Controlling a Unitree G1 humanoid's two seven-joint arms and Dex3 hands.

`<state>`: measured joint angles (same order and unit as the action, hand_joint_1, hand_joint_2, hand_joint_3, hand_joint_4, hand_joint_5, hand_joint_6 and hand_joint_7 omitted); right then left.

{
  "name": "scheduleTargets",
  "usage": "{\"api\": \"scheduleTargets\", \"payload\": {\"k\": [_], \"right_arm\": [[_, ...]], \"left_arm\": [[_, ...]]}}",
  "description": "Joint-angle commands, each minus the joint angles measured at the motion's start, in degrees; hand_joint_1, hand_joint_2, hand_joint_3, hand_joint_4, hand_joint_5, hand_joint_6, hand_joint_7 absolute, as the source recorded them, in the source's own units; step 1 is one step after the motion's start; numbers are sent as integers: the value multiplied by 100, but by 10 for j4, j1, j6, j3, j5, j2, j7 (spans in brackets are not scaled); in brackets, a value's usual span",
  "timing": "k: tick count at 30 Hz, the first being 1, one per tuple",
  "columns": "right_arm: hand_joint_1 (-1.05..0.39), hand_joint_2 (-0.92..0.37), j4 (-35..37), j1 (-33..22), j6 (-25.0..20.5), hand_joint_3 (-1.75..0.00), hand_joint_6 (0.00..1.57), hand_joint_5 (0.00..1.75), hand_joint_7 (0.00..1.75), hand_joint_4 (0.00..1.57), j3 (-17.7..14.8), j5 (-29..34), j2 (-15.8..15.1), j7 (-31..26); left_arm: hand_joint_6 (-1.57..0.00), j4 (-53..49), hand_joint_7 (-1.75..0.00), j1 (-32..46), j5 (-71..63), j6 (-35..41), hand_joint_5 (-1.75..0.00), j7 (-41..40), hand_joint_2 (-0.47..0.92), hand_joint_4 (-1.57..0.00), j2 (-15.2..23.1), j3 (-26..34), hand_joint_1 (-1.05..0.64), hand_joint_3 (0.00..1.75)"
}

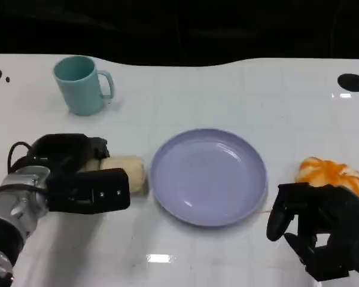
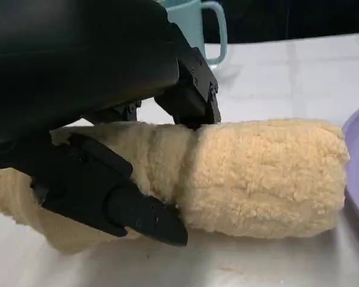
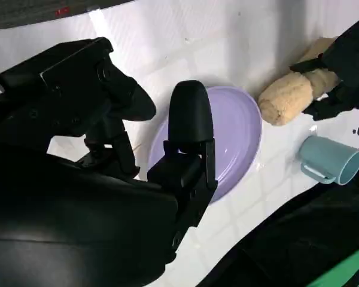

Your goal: Grasp the towel on the left side of the plate with the left hand and place it into the plate.

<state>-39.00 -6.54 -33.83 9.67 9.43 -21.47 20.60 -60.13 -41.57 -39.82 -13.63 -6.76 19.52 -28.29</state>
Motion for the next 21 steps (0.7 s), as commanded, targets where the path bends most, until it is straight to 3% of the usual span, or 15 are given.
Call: {"api": "scheduleTargets", "payload": {"k": [1,3,7,11,21], "right_arm": [[1,-55,1,-1,3,-110,71,175,143,76,-5,-3,-7,2],[1,-55,4,0,8,-110,71,175,143,76,-5,-5,-5,2],[2,-54,6,4,6,-111,72,175,144,76,-2,-4,-4,2],[1,-54,2,7,-4,-111,71,175,144,76,4,1,-5,2],[1,-54,1,8,-4,-111,71,175,144,75,4,-2,-3,1]], "left_arm": [[-65,20,-174,18,14,-1,-175,-28,76,-86,16,19,-18,61],[-67,35,-174,25,26,1,-175,-28,71,-89,17,33,-19,75],[-67,105,-175,43,30,26,-175,-13,67,-89,27,47,-21,78],[-55,205,-175,62,3,83,-175,11,78,-83,37,41,-22,51],[-58,394,-175,91,16,113,-175,71,74,-83,18,52,-24,44]]}}
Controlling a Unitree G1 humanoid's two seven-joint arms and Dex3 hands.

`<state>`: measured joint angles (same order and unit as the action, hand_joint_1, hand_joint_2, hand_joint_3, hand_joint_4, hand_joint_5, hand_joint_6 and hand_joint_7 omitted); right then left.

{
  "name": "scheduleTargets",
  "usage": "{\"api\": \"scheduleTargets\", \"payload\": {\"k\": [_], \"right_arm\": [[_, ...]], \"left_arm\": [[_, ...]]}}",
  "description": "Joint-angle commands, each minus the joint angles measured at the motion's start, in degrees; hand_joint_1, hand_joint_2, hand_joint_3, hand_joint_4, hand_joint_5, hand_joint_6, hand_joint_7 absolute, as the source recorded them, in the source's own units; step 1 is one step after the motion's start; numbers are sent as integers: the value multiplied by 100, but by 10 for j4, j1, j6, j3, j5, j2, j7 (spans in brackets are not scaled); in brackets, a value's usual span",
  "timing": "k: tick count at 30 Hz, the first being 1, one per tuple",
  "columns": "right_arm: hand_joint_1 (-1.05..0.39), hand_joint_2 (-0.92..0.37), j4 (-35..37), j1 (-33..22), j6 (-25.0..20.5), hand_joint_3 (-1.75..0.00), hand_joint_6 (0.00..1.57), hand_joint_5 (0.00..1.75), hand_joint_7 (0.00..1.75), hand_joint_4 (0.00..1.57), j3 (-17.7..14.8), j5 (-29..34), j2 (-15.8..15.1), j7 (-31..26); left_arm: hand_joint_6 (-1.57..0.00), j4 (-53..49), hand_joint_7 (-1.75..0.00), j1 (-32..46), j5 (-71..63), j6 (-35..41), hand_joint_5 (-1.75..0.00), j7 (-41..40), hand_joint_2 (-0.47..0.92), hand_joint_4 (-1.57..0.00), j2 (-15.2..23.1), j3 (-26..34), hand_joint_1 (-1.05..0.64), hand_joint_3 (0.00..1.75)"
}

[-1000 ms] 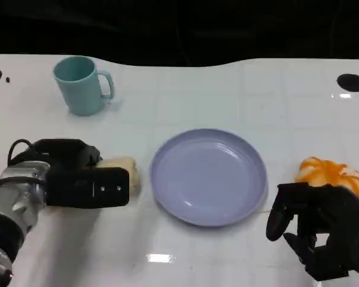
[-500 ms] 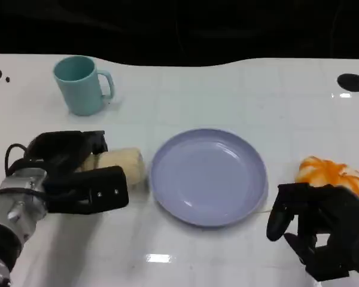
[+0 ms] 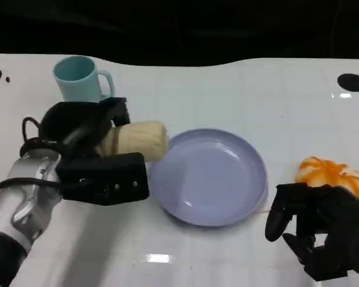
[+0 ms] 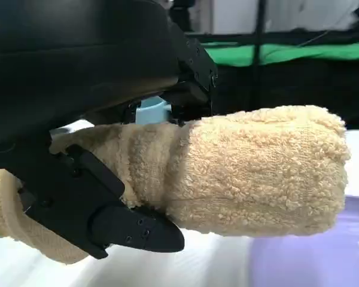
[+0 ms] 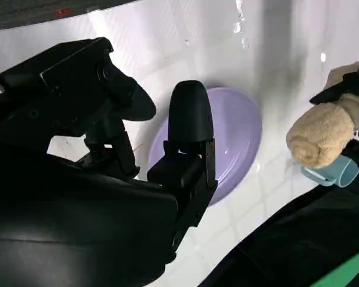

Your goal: Grasp the towel on the left side of the plate with the left hand and place it into the plate.

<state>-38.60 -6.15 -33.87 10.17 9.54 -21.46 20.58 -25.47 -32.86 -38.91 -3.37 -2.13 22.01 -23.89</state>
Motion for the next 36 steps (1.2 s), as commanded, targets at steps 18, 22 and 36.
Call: {"api": "scheduleTargets", "payload": {"k": [18,22,36], "right_arm": [[1,-54,-16,-1,-5,-112,71,175,145,76,-6,-7,-7,8],[1,-54,-18,1,-12,-112,71,175,145,76,-5,-7,-6,9],[0,-54,-19,4,-13,-110,71,175,144,77,1,2,-11,10]], "left_arm": [[-62,84,-175,-24,-35,80,-175,89,61,-87,-125,-58,-21,74],[-60,78,-175,-23,-39,100,-175,100,62,-86,-148,-67,-21,75],[-32,99,0,-19,-21,124,-57,163,92,-28,-144,-70,-53,11]]}}
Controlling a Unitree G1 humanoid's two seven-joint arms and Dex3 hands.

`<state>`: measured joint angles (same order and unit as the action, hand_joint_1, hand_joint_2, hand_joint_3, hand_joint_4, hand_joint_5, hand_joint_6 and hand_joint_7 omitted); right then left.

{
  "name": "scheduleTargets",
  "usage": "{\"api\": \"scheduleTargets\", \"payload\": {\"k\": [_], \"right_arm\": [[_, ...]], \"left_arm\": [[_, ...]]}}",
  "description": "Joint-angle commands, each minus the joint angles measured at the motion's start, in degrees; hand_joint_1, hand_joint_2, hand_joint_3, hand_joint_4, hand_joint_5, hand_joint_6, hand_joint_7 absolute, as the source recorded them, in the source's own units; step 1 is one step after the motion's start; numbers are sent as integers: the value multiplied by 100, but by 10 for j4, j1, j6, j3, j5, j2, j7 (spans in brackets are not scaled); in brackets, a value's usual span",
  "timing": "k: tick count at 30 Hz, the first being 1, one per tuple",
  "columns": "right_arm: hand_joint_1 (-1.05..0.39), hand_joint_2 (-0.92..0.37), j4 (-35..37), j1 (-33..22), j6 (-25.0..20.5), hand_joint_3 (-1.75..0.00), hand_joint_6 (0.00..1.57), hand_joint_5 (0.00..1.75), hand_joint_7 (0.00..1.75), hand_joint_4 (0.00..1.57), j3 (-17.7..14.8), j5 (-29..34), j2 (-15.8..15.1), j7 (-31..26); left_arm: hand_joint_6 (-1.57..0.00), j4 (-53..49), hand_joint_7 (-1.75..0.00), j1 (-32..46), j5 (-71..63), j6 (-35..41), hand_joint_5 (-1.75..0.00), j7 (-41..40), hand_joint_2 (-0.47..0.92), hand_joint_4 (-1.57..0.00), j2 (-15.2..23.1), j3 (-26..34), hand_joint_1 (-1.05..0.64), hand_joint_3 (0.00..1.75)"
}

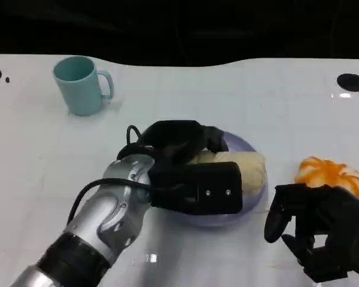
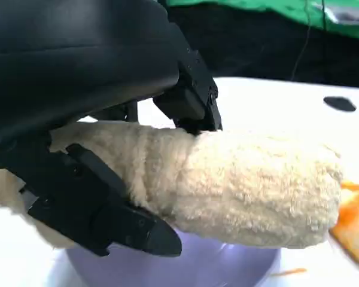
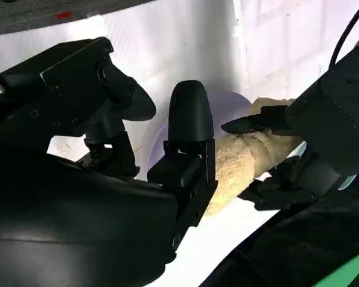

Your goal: Grasp the towel on the left side of the plate with the left hand and place it into the plate.

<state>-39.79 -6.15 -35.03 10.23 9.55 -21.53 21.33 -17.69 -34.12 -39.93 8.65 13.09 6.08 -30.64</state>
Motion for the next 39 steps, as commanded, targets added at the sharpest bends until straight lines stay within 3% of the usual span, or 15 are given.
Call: {"api": "scheduleTargets", "payload": {"k": [1,5,16,21,24,28,31,35,39], "right_arm": [[-1,-54,-7,3,-1,-110,71,175,144,77,-1,1,-11,3],[-1,-55,-7,4,-2,-110,71,175,143,76,-1,0,-11,5],[1,-55,-3,0,7,-110,71,175,144,77,-4,-3,-8,3],[1,-55,0,2,9,-111,71,175,144,76,-3,-1,-8,3],[0,-54,0,5,5,-111,71,175,144,76,-1,0,-8,3],[0,-55,1,6,3,-111,70,175,144,76,-1,0,-7,3],[0,-54,4,9,3,-111,70,175,144,76,3,2,-7,2],[0,-54,6,11,3,-111,70,175,144,76,6,4,-7,1],[0,-54,7,12,3,-110,71,175,144,76,6,5,-8,2]], "left_arm": [[-27,25,0,-5,-14,4,-50,10,92,-23,16,-3,-58,10],[-23,33,0,-3,-20,6,-44,10,92,-18,19,-6,-63,9],[-25,64,-1,10,-18,-9,-46,12,92,-21,43,5,-63,9],[-40,108,-8,26,-3,-18,-55,33,92,-35,73,24,-57,17],[-47,143,-10,46,41,-6,-59,61,92,-42,79,54,-51,19],[-51,198,-11,77,162,65,-65,121,92,-53,53,123,-44,21],[-55,248,-11,106,212,91,-82,129,92,-55,57,162,-40,21],[-65,305,-15,149,269,114,-89,130,92,-57,63,211,-29,20],[-74,365,-21,184,359,189,-93,142,92,-61,52,263,-23,25]]}}
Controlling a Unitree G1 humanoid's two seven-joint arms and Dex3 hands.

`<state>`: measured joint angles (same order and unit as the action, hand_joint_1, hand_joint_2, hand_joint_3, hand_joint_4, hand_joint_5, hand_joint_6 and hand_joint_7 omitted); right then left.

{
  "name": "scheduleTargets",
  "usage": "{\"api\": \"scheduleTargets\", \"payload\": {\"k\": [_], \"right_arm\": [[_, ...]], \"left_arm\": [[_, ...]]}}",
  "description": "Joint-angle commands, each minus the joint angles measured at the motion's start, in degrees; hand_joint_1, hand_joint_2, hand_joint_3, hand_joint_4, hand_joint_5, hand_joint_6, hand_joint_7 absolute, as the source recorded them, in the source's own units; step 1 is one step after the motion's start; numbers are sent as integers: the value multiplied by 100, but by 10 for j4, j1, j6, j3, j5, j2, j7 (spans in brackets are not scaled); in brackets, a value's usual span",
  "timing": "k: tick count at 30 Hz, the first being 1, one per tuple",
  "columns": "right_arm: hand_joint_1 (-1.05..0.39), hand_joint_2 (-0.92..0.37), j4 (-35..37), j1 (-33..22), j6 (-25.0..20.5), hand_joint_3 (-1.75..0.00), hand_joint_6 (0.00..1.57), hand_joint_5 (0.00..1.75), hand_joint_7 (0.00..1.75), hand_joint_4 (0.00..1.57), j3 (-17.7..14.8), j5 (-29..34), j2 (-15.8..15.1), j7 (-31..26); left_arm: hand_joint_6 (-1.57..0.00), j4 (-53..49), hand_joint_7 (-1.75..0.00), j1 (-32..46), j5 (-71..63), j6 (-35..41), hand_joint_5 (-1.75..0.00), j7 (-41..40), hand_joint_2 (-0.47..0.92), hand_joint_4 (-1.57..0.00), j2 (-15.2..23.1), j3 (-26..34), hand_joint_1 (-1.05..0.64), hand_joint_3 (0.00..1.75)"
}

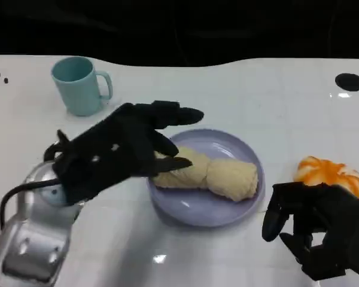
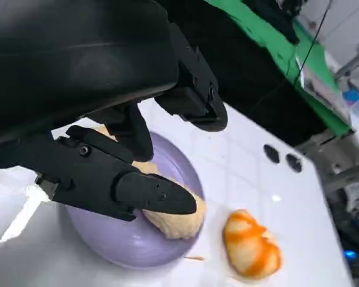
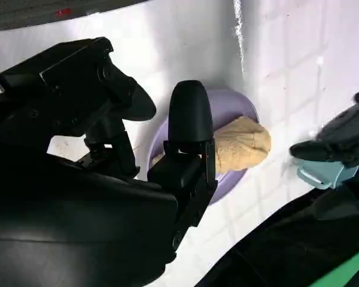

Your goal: Grasp the towel on the left side of the plate with the left hand and place it into the plate.

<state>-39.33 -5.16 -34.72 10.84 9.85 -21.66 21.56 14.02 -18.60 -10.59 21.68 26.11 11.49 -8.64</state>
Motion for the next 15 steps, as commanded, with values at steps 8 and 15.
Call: {"api": "scheduleTargets", "payload": {"k": [8,15], "right_arm": [[-1,-55,6,2,4,-110,70,175,143,75,1,2,-9,0],[-1,-55,14,4,8,-109,71,175,142,76,-6,-3,-10,2]], "left_arm": [[-78,213,-114,116,279,325,-150,-36,49,-79,-76,177,-10,133],[-73,293,-150,165,388,471,-173,-66,57,-81,-73,256,-15,128]]}}
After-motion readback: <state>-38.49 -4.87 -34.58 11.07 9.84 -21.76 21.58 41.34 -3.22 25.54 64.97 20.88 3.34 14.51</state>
